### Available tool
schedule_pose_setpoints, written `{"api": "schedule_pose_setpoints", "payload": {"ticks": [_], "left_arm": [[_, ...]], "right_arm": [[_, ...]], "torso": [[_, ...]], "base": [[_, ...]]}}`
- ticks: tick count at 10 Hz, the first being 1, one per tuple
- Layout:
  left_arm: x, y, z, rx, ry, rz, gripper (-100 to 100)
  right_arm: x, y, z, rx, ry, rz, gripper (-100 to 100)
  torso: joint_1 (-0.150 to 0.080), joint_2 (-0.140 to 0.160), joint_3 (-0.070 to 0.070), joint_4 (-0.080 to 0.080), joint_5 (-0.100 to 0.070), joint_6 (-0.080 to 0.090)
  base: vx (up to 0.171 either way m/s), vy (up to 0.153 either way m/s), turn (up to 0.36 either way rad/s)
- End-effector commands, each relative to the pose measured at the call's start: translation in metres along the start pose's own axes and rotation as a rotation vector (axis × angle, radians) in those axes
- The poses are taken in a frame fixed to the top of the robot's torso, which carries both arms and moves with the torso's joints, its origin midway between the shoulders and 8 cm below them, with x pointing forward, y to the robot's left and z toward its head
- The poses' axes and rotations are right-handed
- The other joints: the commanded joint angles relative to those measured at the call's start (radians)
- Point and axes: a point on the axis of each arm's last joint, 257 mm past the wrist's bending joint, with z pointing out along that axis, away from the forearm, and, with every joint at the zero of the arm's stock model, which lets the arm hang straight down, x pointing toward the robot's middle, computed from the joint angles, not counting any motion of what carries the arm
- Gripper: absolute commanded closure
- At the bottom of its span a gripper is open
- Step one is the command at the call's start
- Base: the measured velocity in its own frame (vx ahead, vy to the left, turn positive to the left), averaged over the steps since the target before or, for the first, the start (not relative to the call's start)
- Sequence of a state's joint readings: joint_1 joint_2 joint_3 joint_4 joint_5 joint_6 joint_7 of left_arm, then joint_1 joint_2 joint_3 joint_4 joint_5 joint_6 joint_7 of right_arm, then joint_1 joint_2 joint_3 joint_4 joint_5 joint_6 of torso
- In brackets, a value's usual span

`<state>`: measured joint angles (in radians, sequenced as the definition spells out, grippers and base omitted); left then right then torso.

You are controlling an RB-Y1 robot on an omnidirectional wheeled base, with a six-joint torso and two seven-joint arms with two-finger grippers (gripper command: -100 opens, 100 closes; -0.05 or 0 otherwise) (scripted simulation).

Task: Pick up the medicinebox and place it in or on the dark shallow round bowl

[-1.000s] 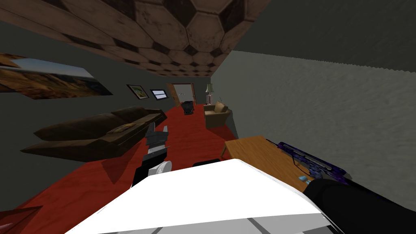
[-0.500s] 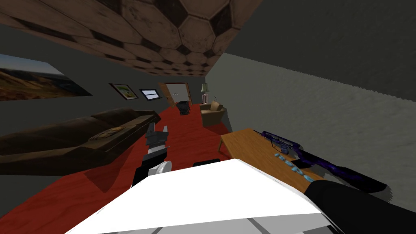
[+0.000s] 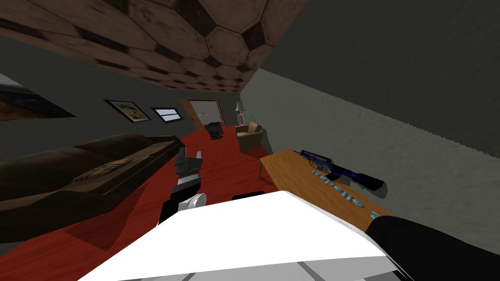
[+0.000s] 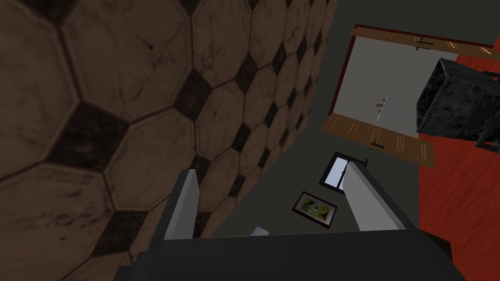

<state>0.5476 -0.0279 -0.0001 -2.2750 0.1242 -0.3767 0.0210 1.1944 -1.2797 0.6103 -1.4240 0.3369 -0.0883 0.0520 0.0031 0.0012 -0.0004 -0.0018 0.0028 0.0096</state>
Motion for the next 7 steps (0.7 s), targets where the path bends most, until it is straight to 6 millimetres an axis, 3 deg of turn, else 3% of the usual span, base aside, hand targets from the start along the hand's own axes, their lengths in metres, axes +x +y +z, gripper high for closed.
{"api": "schedule_pose_setpoints", "payload": {"ticks": [1, 7], "left_arm": [[0.000, 0.000, 0.000, 0.000, 0.000, 0.000, 0], [0.000, 0.000, 0.000, 0.000, 0.000, 0.000, 0]], "right_arm": [[-0.002, -0.008, 0.001, -0.002, -0.002, 0.021, 100], [-0.007, -0.051, -0.016, 0.012, 0.002, 0.028, 100]], "torso": [[0.000, 0.000, 0.000, 0.000, 0.000, 0.000], [0.002, 0.000, 0.000, -0.001, 0.002, -0.001]], "base": [[-0.117, -0.013, -0.191], [-0.140, -0.022, -0.143]]}}
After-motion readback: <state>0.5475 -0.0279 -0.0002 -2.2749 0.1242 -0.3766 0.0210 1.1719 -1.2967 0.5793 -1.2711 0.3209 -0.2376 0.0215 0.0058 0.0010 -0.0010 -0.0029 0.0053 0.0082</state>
